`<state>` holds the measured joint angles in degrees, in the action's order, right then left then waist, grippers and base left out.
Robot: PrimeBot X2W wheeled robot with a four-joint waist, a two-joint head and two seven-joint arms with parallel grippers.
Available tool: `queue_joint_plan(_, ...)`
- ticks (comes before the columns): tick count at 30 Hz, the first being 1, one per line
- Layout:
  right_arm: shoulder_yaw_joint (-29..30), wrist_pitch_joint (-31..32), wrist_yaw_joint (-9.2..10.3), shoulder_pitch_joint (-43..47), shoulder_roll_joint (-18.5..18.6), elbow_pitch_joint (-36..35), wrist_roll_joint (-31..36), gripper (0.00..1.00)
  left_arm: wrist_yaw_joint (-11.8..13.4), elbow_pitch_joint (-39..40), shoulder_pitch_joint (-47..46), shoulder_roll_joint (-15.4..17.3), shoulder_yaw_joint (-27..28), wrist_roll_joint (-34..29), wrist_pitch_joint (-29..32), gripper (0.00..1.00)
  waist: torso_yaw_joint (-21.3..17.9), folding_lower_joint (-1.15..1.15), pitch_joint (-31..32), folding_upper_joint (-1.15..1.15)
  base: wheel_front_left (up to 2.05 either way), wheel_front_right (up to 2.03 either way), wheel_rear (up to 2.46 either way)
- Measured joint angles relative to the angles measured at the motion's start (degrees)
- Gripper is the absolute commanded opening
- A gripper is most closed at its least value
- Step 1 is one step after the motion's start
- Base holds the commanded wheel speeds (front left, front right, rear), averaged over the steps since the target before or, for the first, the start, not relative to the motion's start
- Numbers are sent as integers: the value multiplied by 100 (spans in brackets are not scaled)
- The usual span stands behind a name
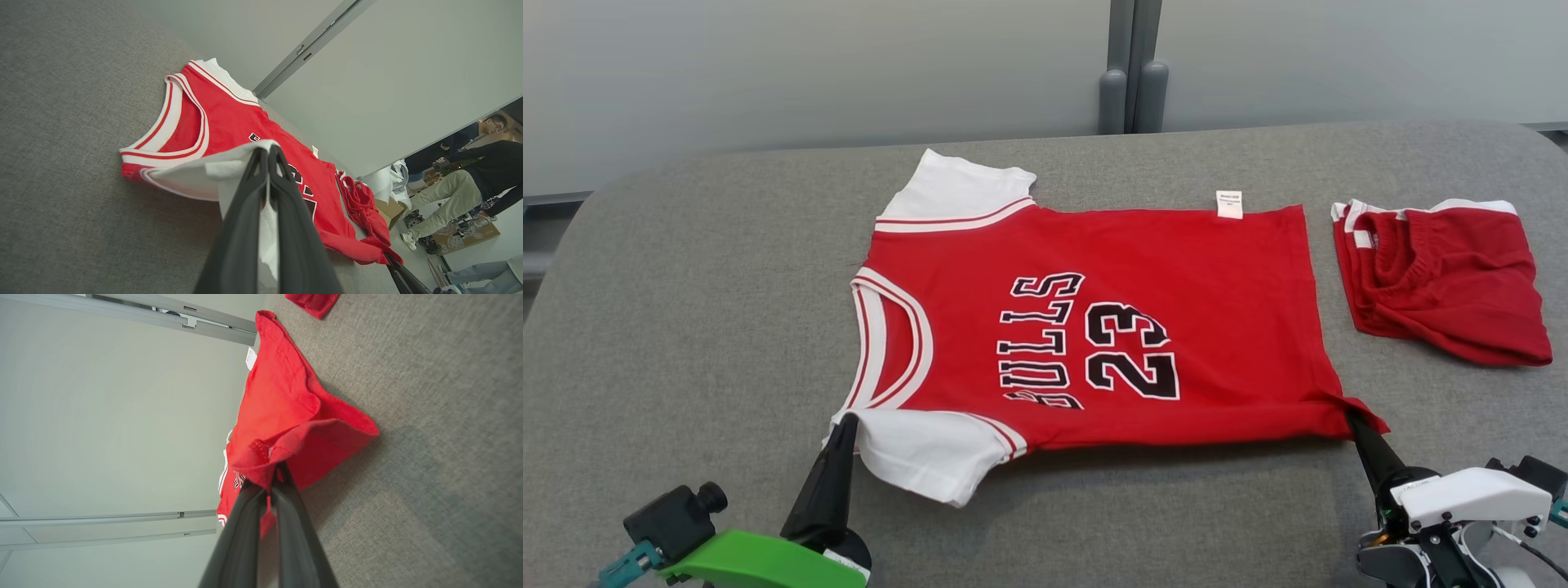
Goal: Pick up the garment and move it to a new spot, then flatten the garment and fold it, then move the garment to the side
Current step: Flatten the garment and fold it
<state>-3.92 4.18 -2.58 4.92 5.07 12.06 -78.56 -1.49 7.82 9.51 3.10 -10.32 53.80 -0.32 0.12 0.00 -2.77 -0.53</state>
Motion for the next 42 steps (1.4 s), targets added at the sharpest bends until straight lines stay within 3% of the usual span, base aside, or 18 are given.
queue_joint_plan(8,7,204,359,-348,74,-74,0,0,0,-205,-444,-3,-57,-1,-33,0,18,0,-173,0,0,0,0)
queue_joint_plan(15,170,355,861,-1014,115,89,-60,0,16,-775,-1269,-29,-22,-12,-81,0,40,0,-404,0,0,0,0)
queue_joint_plan(19,132,458,923,-1491,260,294,21,0,141,-1170,-1655,-37,49,-60,-124,0,27,0,-549,0,0,0,0)
queue_joint_plan(26,-26,571,973,-2053,247,824,199,0,241,-1874,-2180,-54,25,-119,-125,0,-40,0,-790,0,0,0,0)
queue_joint_plan(27,-41,571,976,-2210,231,1143,247,0,260,-2272,-2423,-70,-11,-120,-176,0,-60,0,-863,0,0,0,0)
queue_joint_plan(36,-132,568,978,-2626,172,1682,391,0,301,-2924,-2882,-82,-69,-223,-232,0,-86,0,-912,0,0,0,0)
queue_joint_plan(37,-170,568,981,-2683,162,1756,430,9,313,-2997,-2939,-86,-66,-223,-232,0,-95,0,-919,0,0,0,0)
queue_joint_plan(39,-215,568,981,-2807,113,1896,471,44,359,-3174,-3049,-92,-68,-277,-233,0,-126,0,-933,0,0,0,0)
queue_joint_plan(40,-225,567,981,-2860,82,1945,478,96,360,-3248,-3093,-93,-68,-305,-233,18,-142,0,-942,0,0,0,0)
queue_joint_plan(42,-246,564,981,-2969,35,2043,503,100,381,-3377,-3191,-97,-63,-318,-248,72,-176,0,-963,0,0,0,0)
